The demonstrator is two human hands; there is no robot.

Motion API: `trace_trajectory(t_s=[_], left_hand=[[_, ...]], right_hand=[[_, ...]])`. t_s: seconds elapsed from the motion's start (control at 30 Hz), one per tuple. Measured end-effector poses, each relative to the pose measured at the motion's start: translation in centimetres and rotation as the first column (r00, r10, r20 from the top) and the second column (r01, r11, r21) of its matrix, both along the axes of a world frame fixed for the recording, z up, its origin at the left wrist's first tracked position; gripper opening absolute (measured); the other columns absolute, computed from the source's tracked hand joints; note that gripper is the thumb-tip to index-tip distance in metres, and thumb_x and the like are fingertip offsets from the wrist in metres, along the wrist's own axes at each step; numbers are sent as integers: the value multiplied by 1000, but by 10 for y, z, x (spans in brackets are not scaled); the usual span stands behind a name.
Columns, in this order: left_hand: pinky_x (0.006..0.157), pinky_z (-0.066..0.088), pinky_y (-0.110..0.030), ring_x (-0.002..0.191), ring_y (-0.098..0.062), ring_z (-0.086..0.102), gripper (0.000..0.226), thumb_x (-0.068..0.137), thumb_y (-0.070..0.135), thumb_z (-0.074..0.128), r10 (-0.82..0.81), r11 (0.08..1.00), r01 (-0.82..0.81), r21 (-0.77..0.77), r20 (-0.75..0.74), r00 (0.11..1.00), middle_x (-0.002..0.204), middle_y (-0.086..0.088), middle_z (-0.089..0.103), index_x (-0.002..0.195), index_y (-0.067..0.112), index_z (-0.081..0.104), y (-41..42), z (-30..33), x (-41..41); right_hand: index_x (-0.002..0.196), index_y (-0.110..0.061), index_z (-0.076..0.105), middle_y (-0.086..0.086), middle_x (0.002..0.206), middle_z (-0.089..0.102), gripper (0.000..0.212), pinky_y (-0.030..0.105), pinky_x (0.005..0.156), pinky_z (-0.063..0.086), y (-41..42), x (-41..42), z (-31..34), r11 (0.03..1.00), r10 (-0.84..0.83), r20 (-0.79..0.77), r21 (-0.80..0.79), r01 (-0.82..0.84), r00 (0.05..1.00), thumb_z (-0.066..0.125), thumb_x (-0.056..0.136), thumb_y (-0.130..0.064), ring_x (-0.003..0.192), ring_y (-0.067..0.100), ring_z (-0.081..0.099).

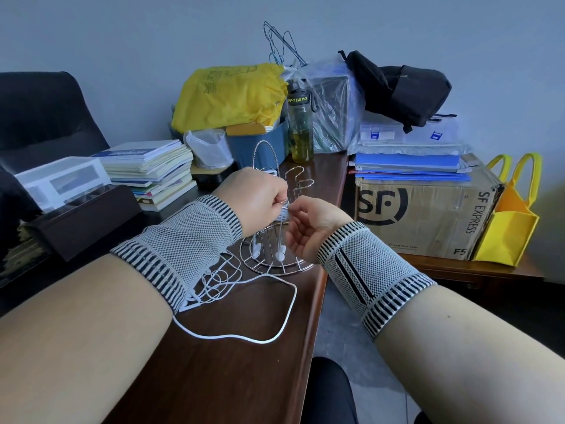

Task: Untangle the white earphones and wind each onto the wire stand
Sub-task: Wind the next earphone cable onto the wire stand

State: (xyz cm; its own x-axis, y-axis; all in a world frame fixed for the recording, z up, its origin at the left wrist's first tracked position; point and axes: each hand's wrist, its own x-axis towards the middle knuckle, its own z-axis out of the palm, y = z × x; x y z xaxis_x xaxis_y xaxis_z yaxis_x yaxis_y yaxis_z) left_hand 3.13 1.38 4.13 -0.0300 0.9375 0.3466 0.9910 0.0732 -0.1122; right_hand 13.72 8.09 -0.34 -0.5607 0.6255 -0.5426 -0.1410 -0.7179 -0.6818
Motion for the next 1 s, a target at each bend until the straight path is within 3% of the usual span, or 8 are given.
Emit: trace_trajectory(t_s=[0.17, 0.47, 0.73, 0.9, 1.0], left_hand=[[82, 51, -33, 91, -20, 63, 12, 92, 19, 60, 1, 1000, -2, 24, 58, 998, 90, 2, 71, 100, 18, 68, -1, -1, -2], [81, 52, -36, 92, -17, 65, 14, 92, 23, 61, 23, 996, -29, 80, 76, 997, 93, 8, 72, 105, 20, 65, -6, -7, -4], [71, 54, -38, 86, -19, 66, 12, 88, 22, 66, -24, 967, 12, 253, 45, 999, 87, 8, 73, 99, 20, 70, -12, -19, -7], [84, 54, -36, 91, -15, 67, 29, 89, 10, 63, -58, 970, 12, 243, 181, 982, 100, 4, 71, 117, 18, 66, -18, -18, -10], [89, 55, -37, 96, -14, 68, 35, 90, 8, 60, -41, 971, -21, 239, 250, 967, 106, 3, 72, 123, 19, 64, -22, -23, -13]], right_hand=[[66, -12, 53, -3, 53, 48, 20, 19, 47, 45, 1, -3, -6, 998, -46, -29, 49, 47, 999, 61, 85, -13, 45, 8, 47], [76, -9, 58, 3, 63, 53, 15, 23, 52, 38, -11, 0, -21, 914, -95, -138, 381, 142, 986, 69, 84, -6, 51, 11, 48], [74, -11, 56, 4, 65, 54, 17, 23, 53, 36, -17, -4, -14, 923, -105, -193, 347, 168, 976, 68, 85, -6, 54, 10, 46], [70, -11, 58, 3, 61, 55, 18, 24, 52, 39, -18, -6, -17, 890, -138, -161, 413, 193, 977, 69, 84, -5, 52, 11, 48], [64, -12, 61, 2, 56, 55, 21, 26, 51, 40, -19, -8, -25, 779, -192, -93, 591, 209, 977, 71, 81, -6, 53, 15, 47]])
